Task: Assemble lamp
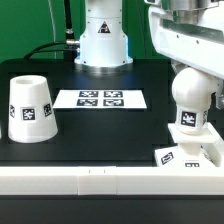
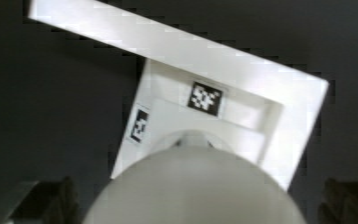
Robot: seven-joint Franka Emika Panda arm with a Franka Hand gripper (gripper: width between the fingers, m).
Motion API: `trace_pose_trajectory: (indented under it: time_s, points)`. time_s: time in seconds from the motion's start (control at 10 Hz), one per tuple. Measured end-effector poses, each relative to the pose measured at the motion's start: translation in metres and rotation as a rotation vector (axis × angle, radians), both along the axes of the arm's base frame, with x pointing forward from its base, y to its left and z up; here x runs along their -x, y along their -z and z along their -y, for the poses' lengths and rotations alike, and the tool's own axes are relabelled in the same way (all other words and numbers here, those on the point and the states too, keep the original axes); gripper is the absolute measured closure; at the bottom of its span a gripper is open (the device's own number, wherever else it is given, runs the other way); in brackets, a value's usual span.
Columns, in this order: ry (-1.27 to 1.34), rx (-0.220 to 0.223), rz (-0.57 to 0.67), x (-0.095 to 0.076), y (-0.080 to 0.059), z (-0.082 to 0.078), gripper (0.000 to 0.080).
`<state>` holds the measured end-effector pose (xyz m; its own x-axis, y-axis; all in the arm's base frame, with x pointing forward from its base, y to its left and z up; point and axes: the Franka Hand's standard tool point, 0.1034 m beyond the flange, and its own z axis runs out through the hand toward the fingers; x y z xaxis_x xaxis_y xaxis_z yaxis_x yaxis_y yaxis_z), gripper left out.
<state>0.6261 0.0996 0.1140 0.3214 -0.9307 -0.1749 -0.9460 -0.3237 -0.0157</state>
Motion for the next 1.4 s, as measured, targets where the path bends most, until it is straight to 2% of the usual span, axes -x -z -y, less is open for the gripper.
trace_pose_trajectory:
  time_s: [0.7, 1.2, 1.4]
  points:
    - [-0.604, -0.021, 0.083, 0.0019, -0.0022, 0.0006, 0.0100]
    - [-1.231, 0.021, 0.175, -0.0037, -0.0041, 0.0072, 0.0100]
    - [-1.334, 0.016, 0.188, -0.0037, -0.0036, 0.0083, 0.0100]
